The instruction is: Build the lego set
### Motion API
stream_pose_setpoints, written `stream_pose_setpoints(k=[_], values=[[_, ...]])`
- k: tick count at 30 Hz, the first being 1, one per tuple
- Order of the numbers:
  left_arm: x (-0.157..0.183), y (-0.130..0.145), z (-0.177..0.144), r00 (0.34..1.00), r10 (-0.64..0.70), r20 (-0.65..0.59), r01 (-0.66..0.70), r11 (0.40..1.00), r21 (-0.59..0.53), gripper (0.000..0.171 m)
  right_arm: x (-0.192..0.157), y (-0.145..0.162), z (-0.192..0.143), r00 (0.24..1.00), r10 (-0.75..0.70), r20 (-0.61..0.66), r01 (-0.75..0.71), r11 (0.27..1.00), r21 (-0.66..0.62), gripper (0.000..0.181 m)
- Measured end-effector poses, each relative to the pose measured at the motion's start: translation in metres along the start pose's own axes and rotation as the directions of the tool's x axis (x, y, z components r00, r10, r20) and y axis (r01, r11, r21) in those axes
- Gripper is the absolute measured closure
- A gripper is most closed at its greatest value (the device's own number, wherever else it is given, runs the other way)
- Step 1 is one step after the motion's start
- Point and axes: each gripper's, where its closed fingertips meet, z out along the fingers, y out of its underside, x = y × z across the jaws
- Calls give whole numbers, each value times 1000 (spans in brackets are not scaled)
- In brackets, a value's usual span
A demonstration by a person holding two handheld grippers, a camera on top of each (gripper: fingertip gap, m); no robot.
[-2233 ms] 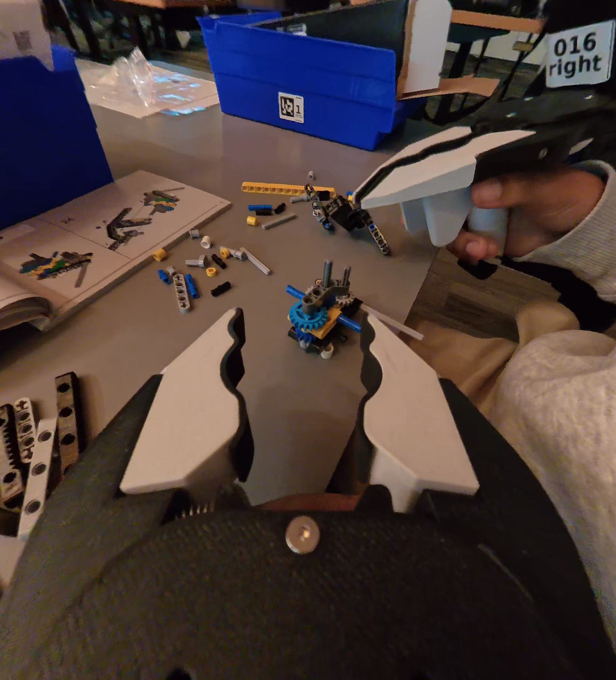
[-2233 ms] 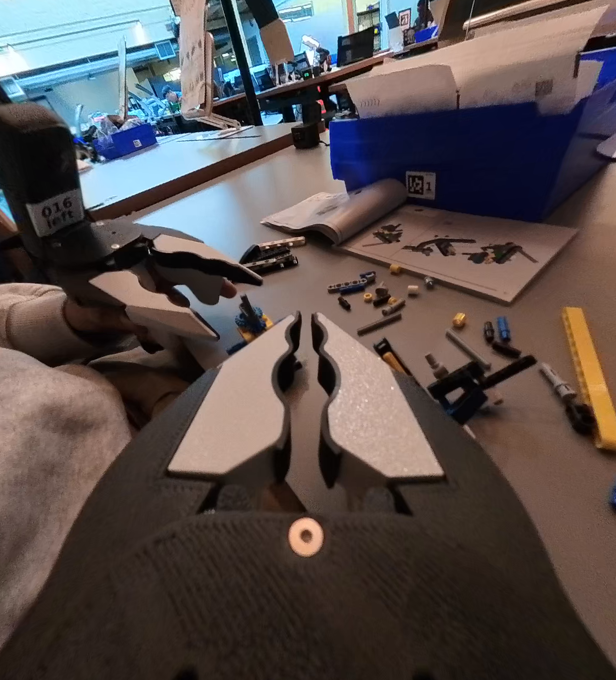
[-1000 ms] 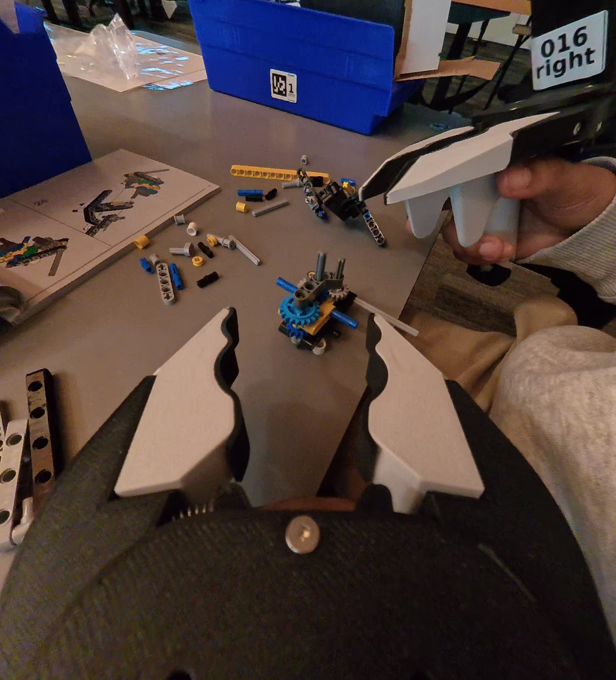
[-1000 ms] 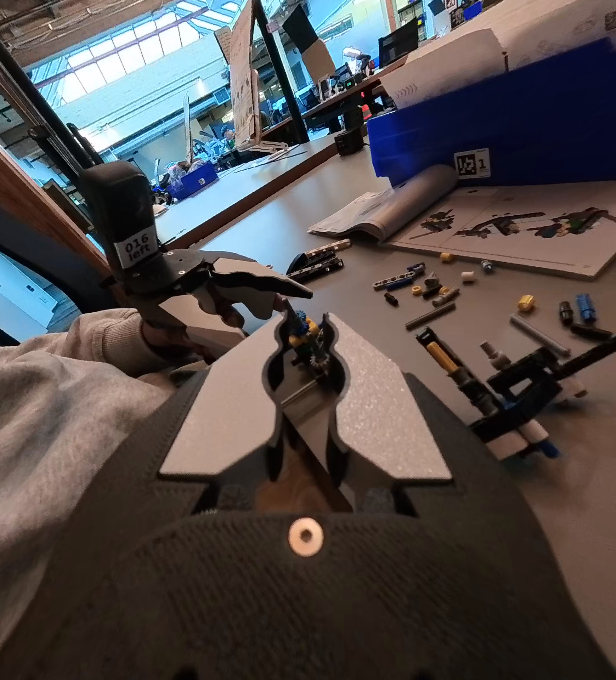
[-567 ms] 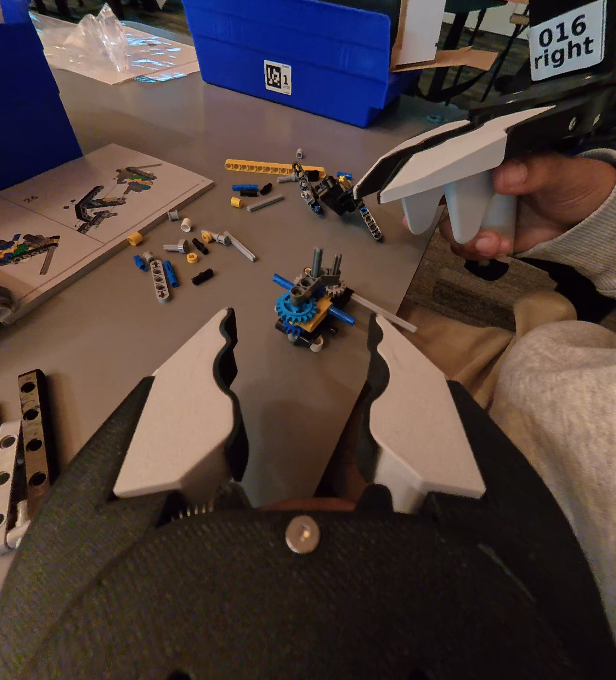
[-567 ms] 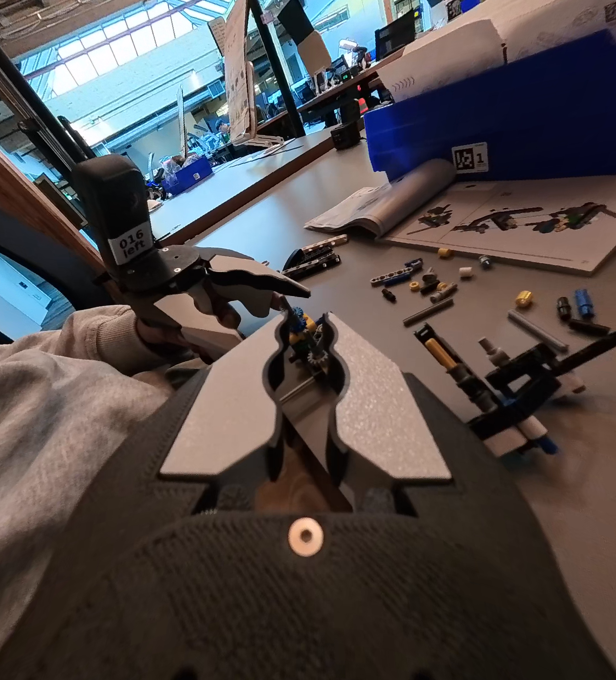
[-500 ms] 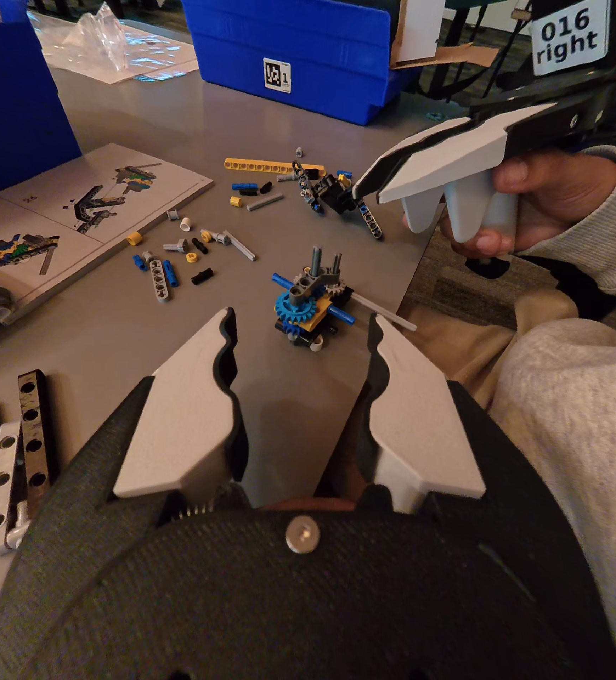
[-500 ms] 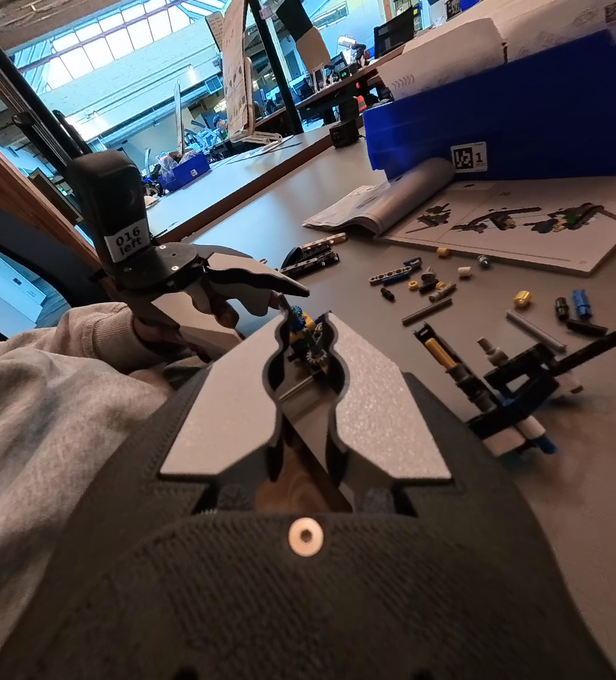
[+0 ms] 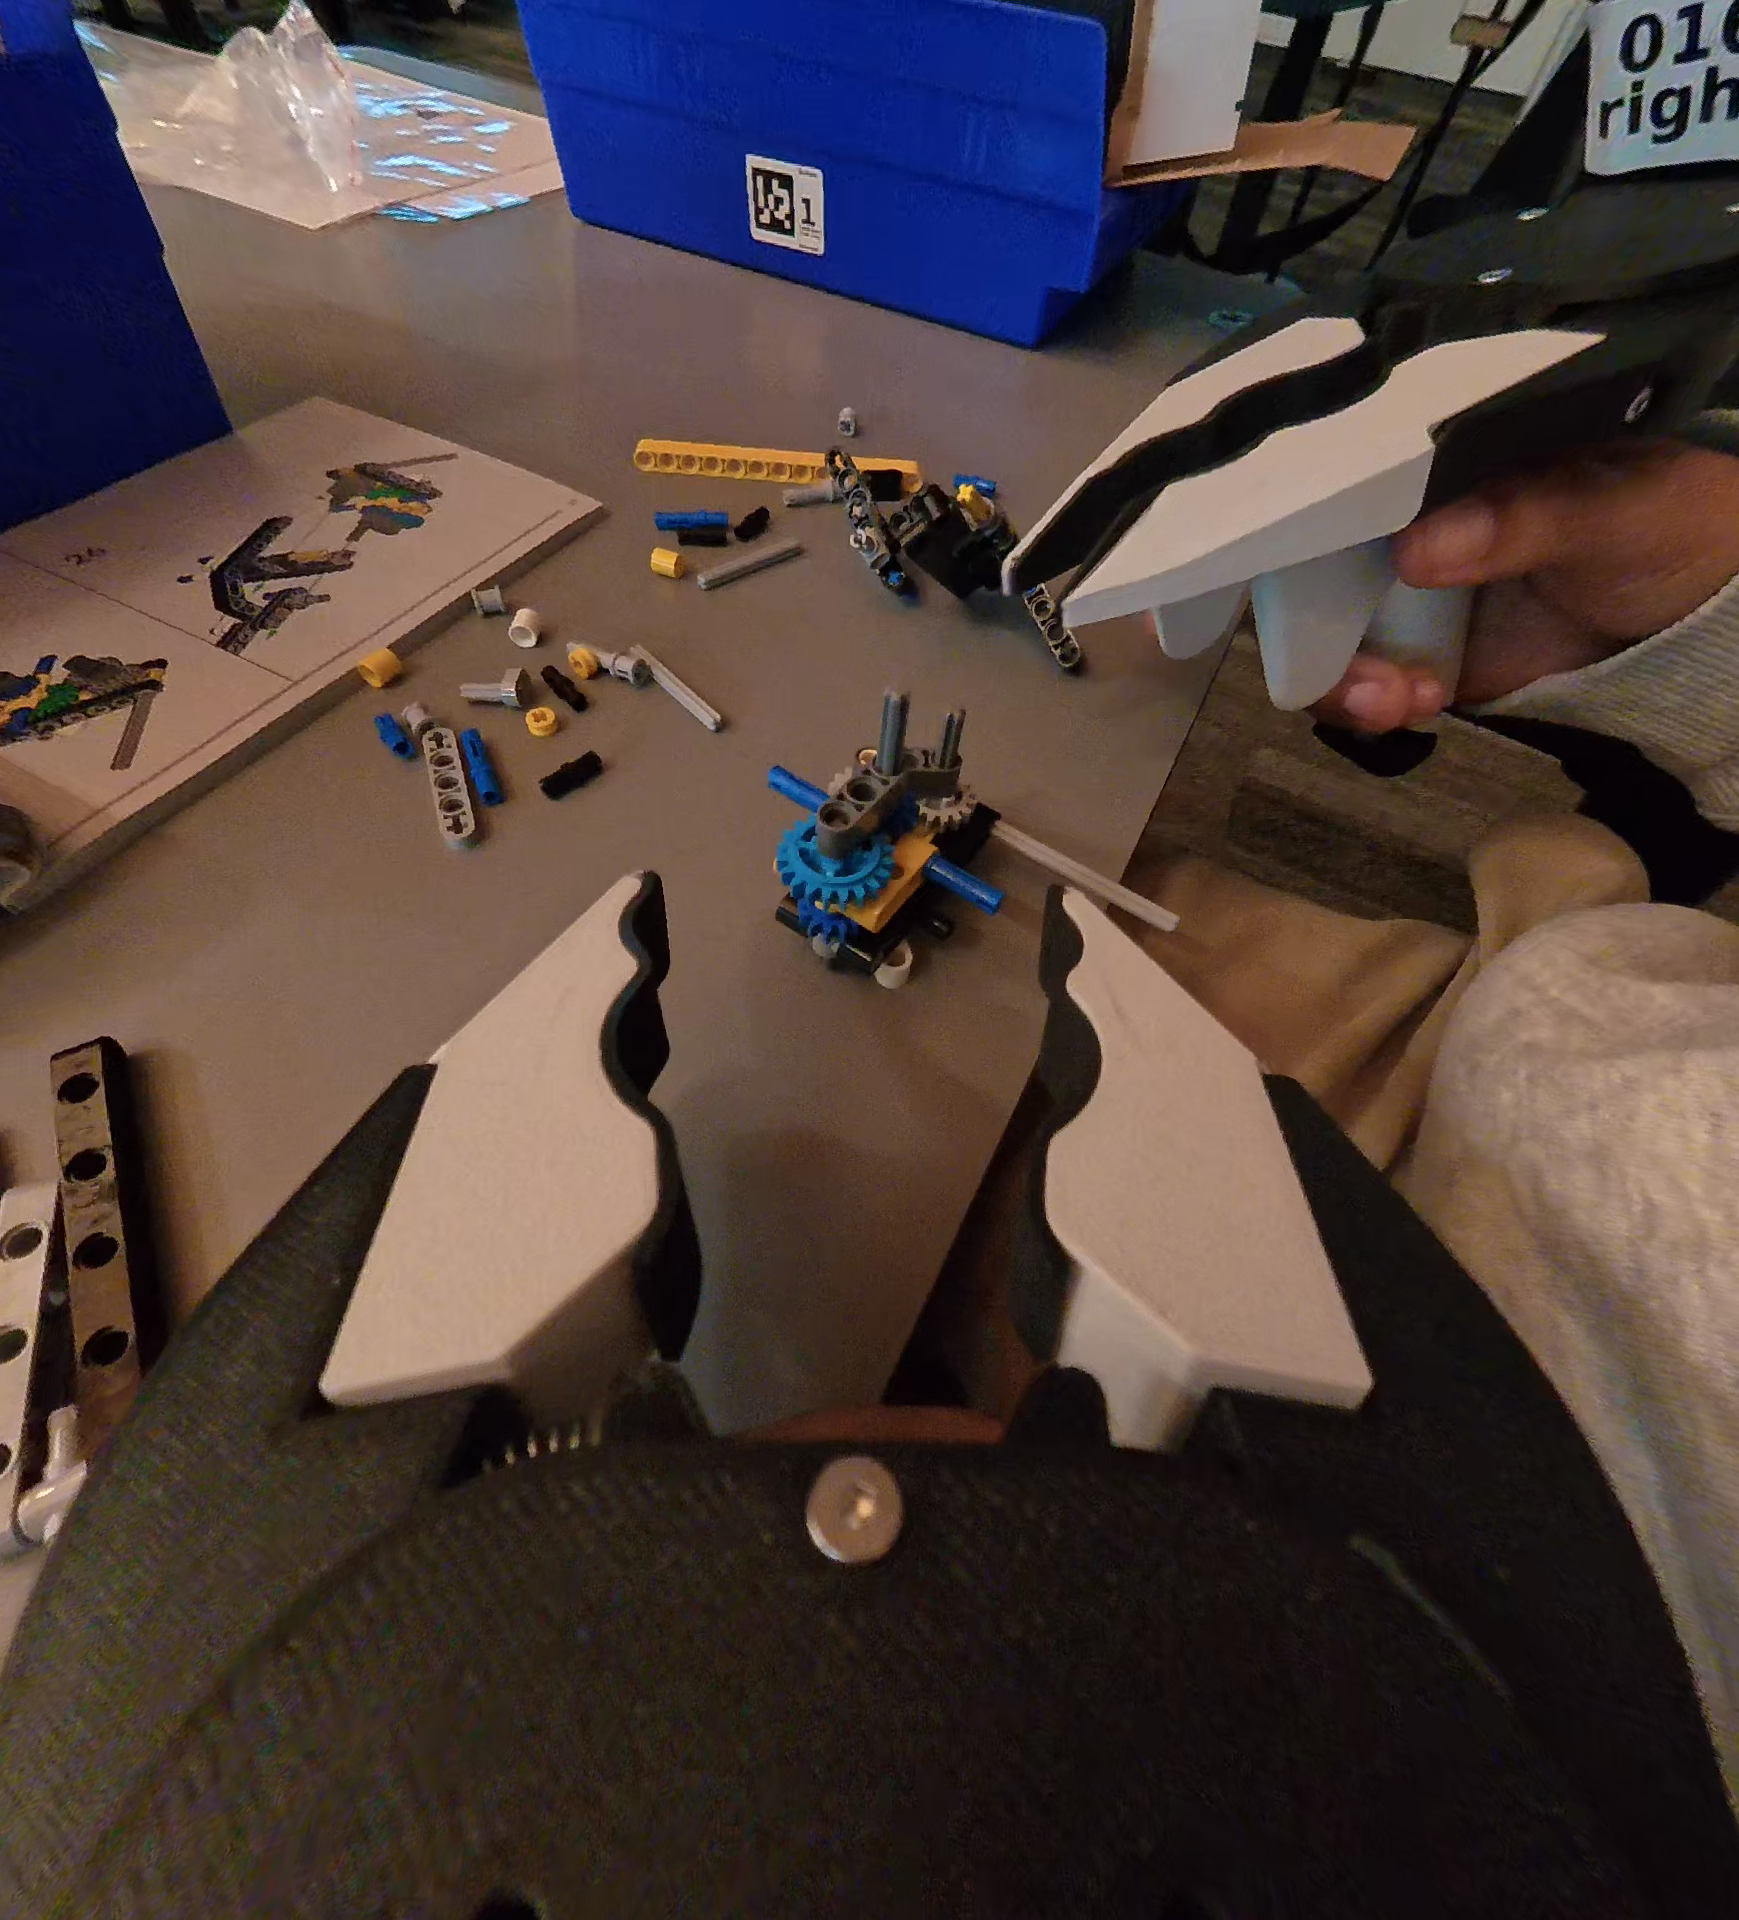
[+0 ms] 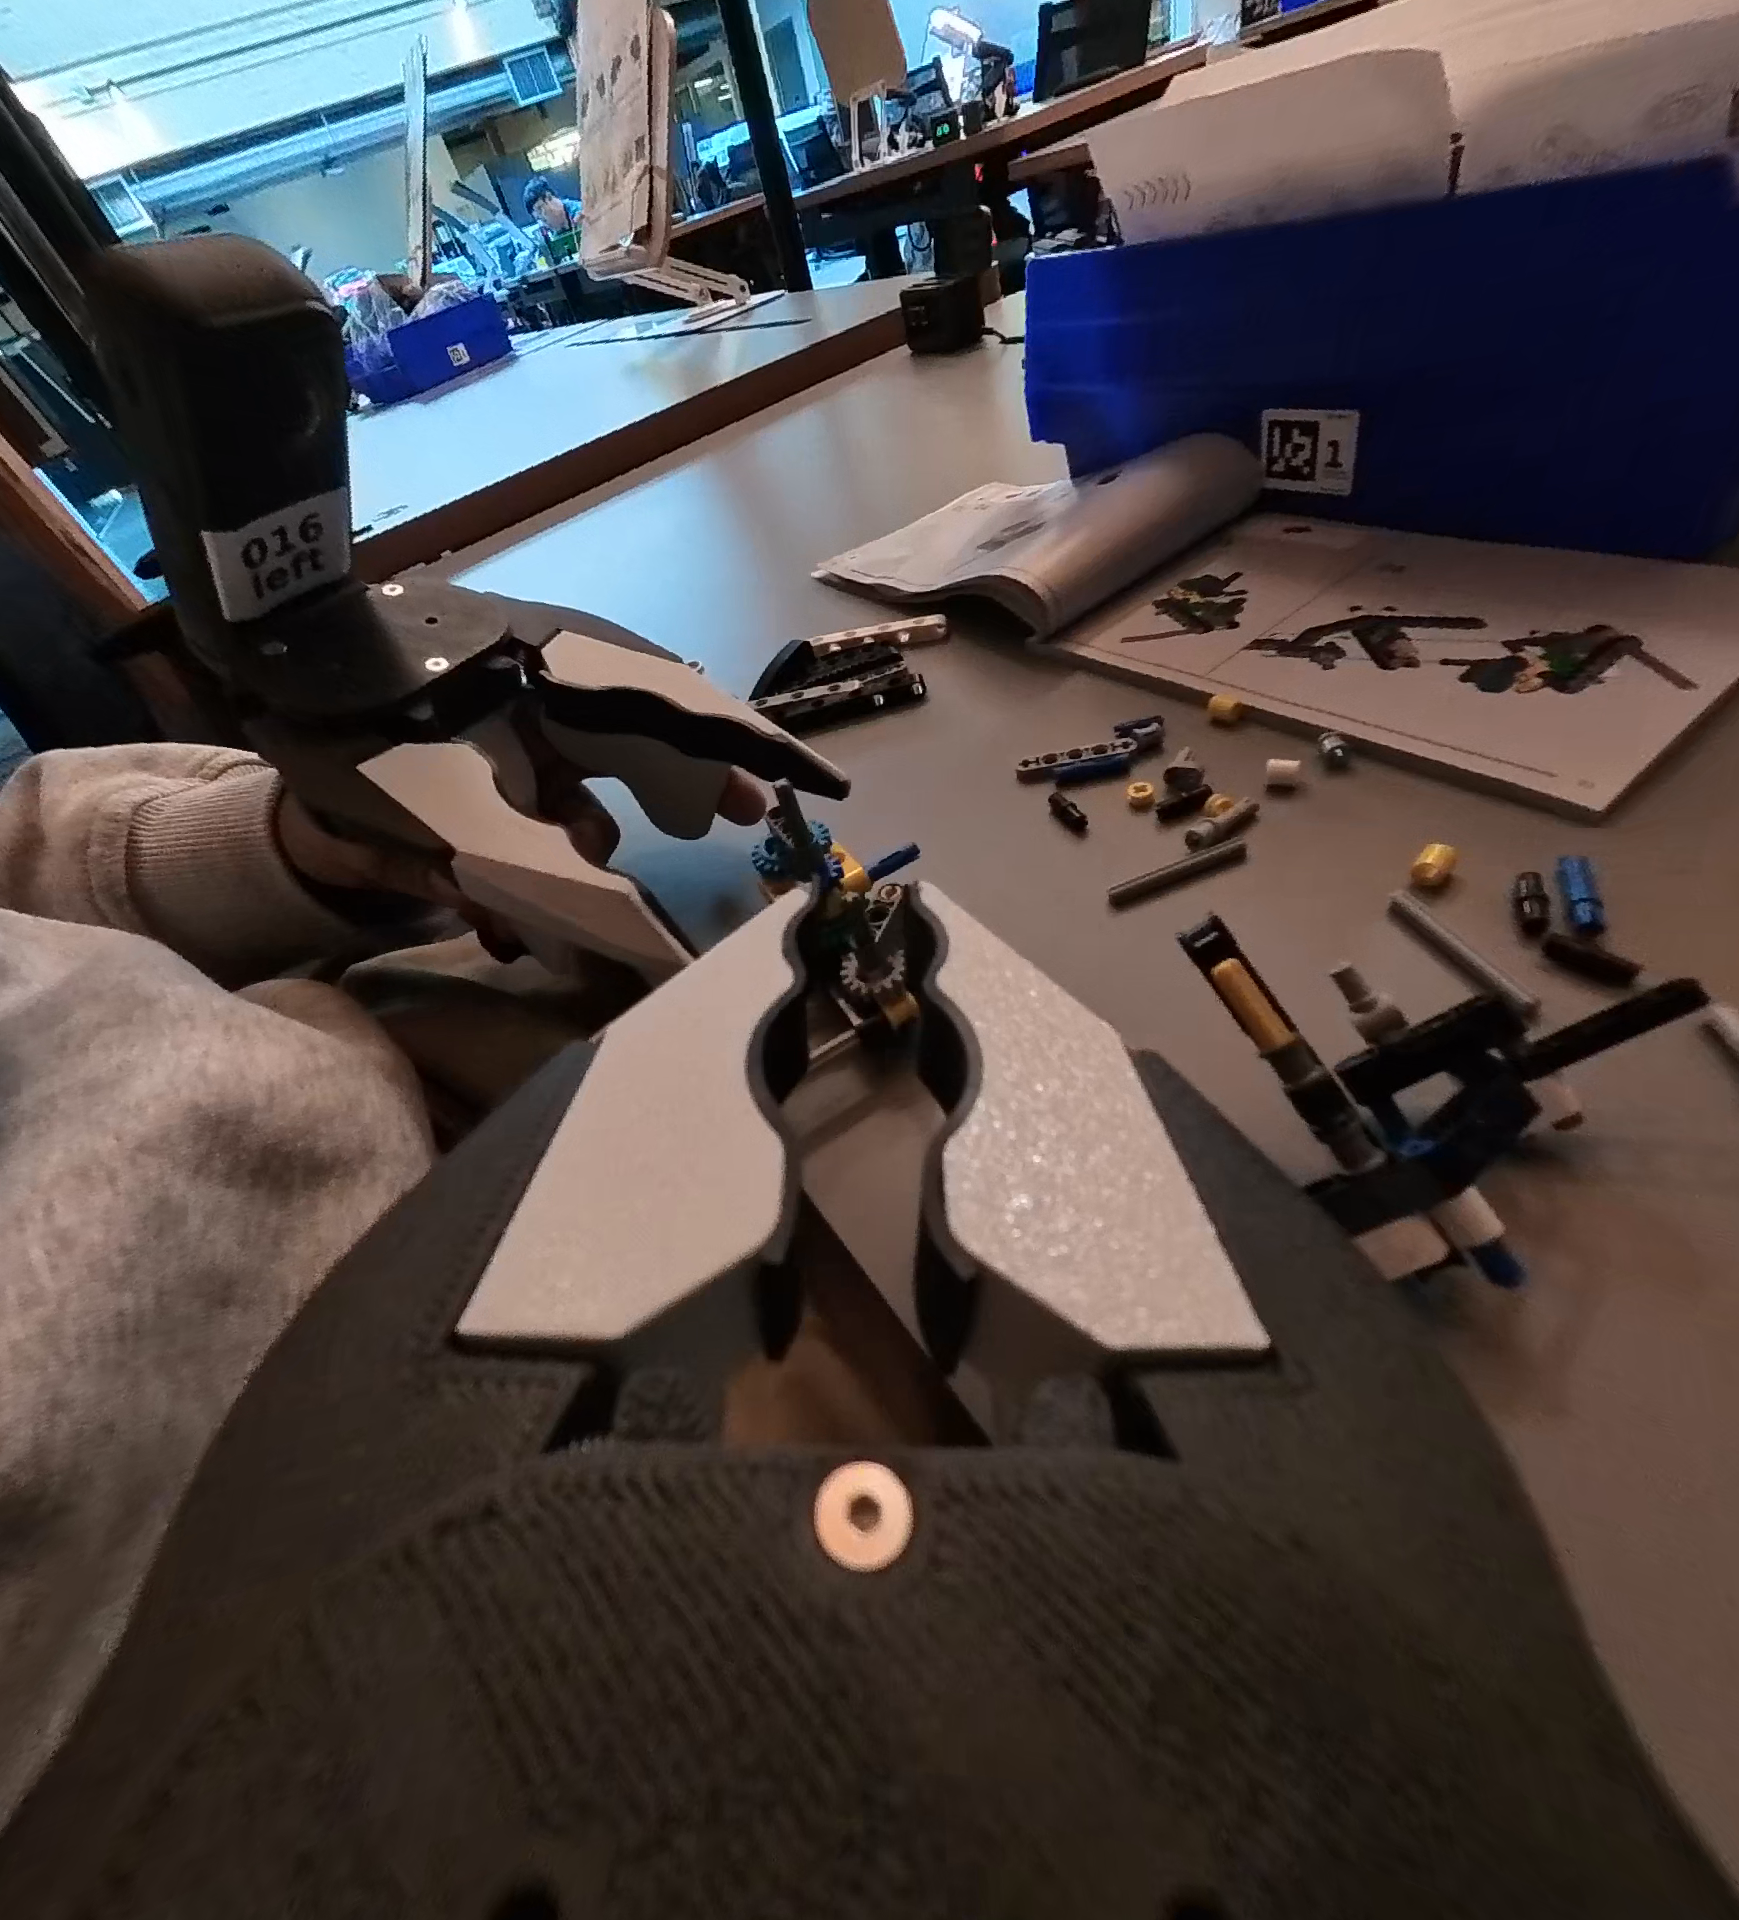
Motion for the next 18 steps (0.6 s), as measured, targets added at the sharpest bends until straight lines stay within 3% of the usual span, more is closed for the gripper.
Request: stream_pose_setpoints(k=[18], values=[[-2,-3,-3,1000,-17,9,17,1000,26,101,-1,-1,4,1000,5,17,-5,1000,-3,169]])
